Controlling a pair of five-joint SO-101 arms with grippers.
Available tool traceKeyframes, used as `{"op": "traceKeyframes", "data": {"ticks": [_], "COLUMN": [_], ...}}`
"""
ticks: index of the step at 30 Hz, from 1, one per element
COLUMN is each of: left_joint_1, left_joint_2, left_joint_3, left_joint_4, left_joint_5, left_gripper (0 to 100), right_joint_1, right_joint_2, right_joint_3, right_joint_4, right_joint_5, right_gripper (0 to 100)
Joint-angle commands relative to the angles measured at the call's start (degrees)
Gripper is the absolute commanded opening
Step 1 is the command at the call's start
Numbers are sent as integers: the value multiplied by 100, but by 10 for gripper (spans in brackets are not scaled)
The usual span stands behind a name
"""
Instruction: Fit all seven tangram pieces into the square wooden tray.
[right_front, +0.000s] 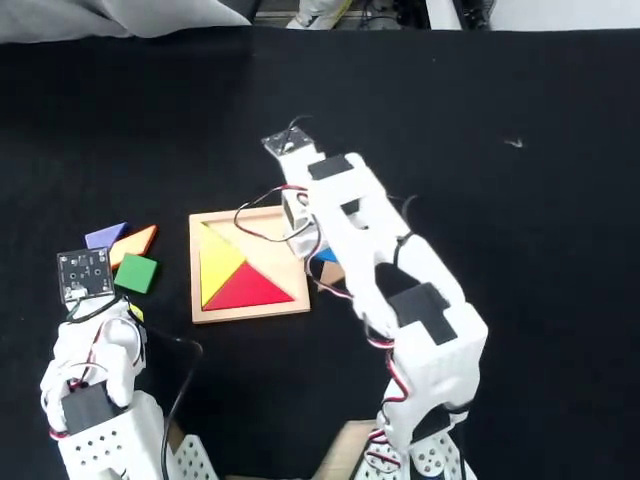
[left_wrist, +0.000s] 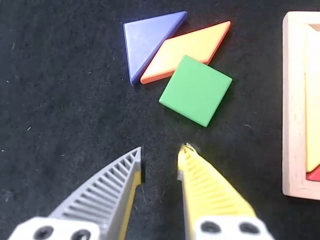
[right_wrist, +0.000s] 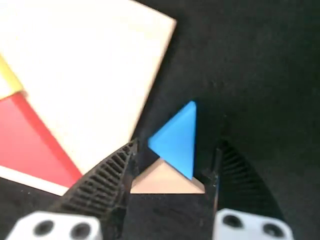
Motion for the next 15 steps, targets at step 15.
{"op": "traceKeyframes", "data": {"ticks": [15], "left_joint_1": [13], "left_joint_2": [-35], "left_joint_3": [-136], "left_joint_4": [-18], "left_joint_5": [-35], "left_gripper": [130], "right_joint_1": [123], "right_joint_2": [-92], "right_joint_3": [207], "right_joint_4": [-237], "right_joint_5": [-18], "right_gripper": [233]}}
